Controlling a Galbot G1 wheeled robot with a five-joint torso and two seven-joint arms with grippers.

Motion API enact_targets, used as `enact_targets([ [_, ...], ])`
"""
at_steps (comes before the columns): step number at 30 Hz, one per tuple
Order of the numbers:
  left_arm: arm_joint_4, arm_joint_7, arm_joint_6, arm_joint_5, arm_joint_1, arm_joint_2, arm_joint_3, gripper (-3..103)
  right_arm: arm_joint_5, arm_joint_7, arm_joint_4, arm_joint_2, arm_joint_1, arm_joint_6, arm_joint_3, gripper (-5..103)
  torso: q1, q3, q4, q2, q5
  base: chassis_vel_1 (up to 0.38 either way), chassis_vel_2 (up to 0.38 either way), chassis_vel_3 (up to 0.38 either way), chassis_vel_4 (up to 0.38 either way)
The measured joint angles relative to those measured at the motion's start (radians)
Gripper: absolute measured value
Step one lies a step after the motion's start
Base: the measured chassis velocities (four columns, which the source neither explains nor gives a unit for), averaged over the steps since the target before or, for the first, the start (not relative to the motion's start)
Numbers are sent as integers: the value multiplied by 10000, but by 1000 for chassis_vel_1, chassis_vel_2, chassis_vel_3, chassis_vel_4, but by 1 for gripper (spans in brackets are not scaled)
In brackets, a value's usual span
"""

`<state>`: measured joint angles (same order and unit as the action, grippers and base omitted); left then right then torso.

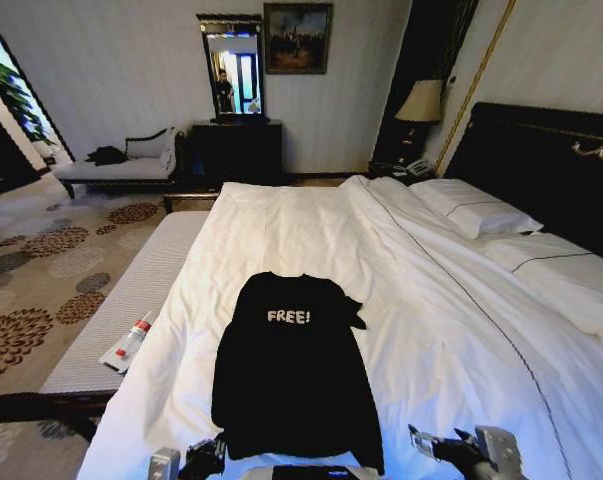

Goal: Fold the clothes on the bed.

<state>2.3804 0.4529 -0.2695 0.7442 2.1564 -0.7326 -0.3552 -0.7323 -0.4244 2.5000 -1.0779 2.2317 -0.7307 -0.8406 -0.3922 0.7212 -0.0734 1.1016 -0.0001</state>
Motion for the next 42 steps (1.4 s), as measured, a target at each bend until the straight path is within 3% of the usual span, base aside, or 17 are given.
enact_targets([
  [13, 478, 825, -293, -620, 1064, -529, -3, 0, -126, 33, 0, 302, -273, -43, 122, 100, 0, 0, 0, 0, 1, 0, 0, 0, 0],
  [15, 743, 1325, -515, -896, 1356, -593, 31, 0, -163, 34, 0, 334, -354, -46, 146, 100, 0, 0, 0, 1, 3, 0, 0, 0, 0],
  [20, 747, 1867, -689, -962, 1359, -681, 67, 3, -166, 35, 0, 327, -411, -48, 237, 100, 0, 2, 2, 0, 2, 0, 0, 0, 0],
  [28, 500, 2276, -732, -869, 1133, -761, 52, 34, -144, 40, 0, 319, -414, -50, 274, 100, -1, 1, 0, 0, 0, 0, 0, 0, 0],
  [31, 455, 2284, -736, -909, 1085, -799, 48, 40, -187, 52, -1, 342, -501, -40, 315, 100, -1, 2, 0, 0, 1, 0, 0, 0, 0],
  [34, 182, 2064, -306, -1766, 763, -934, -109, 56, -740, 178, -1, 480, -927, 232, 309, 100, -1, 1, -1, 0, 3, 0, 0, 0, 0],
  [35, 182, 2064, -306, -1766, 763, -934, -109, 56, -740, 178, -1, 480, -927, 232, 309, 100, -1, 1, -1, 0, 3, 0, 0, 0, 0],
  [38, -94, 1478, 35, -2141, -9, -1149, -349, 72, -1949, 357, -29, 1004, -1886, 698, 18, 100, -1, 1, -1, 0, 0, 0, 0, 0, 0],
  [39, -94, 1478, 35, -2141, -9, -1149, -349, 72, -1949, 357, -29, 1004, -1886, 698, 18, 100, -1, 1, -1, 0, 0, 0, 0, 0, 0],
  [41, -314, 1220, 91, -1862, -595, -1350, -515, 84, -3425, 256, -326, 1439, -2837, 781, -189, 100, -2, 2, 0, 0, 0, 0, 0, 0, 0],
  [42, -424, 1124, 93, -1710, -785, -1430, -600, 84, -4212, 203, -617, 1655, -3352, 804, -214, 100, -2, 3, 0, 0, 0, 0, 0, 0, 0],
])
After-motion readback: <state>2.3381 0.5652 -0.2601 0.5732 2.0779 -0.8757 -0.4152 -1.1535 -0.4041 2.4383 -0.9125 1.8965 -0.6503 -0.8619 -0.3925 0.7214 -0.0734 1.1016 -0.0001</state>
